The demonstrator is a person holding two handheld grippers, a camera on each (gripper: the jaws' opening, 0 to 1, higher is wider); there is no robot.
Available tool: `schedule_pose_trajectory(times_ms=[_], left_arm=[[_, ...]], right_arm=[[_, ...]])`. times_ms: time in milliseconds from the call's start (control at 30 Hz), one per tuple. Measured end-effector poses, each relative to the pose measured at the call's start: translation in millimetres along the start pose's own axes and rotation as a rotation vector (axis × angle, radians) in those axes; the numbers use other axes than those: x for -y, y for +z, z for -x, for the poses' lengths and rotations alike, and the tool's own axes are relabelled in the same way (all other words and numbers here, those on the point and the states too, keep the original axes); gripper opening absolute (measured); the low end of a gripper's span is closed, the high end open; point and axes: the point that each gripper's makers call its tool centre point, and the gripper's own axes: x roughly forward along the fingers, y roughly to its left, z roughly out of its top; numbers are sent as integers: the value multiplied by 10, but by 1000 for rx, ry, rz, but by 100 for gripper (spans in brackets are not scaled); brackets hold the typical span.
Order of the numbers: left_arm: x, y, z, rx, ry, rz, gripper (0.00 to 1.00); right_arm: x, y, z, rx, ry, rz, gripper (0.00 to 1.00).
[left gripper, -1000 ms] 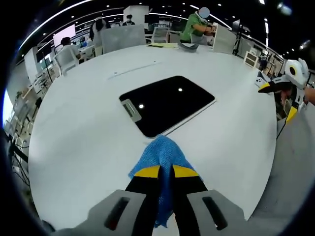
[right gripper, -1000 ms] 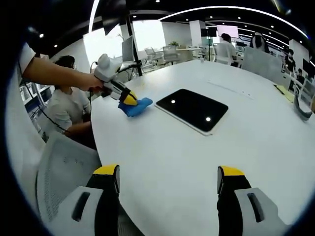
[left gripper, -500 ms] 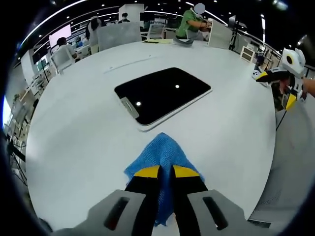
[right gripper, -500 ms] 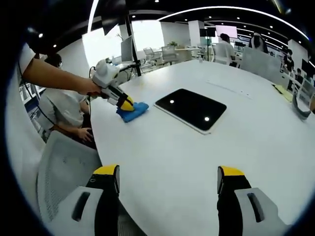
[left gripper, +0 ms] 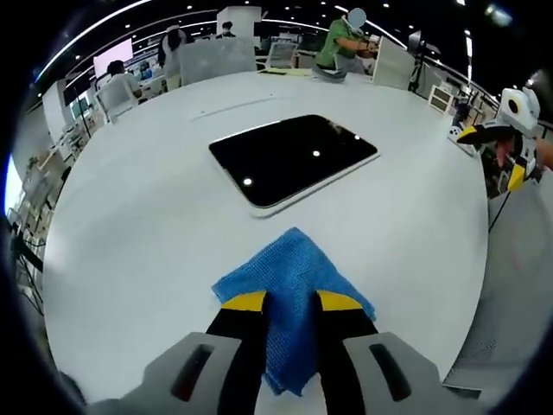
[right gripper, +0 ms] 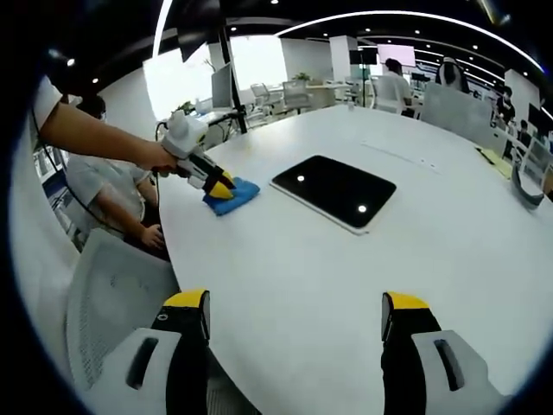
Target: Wipe the mirror surface with the cleaning cloth until all visible marks leave the cleaned area.
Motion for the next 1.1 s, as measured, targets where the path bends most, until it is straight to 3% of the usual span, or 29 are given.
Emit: schedule_pose_trajectory(times_ms=[400, 600, 933, 1100], left_arm=[[65, 20, -4, -1, -94, -19, 37], [119, 32, 33, 5, -109, -18, 41], [109, 141, 144, 62, -90, -32, 19], [49, 124, 148, 48, -79, -14, 10]], right_arm=[[49, 53, 15, -1, -8, 5, 80], [54, 106, -10, 5, -9, 7, 80], [51, 87, -31, 5, -10, -3, 80], [35, 76, -43, 3, -8, -6, 80]])
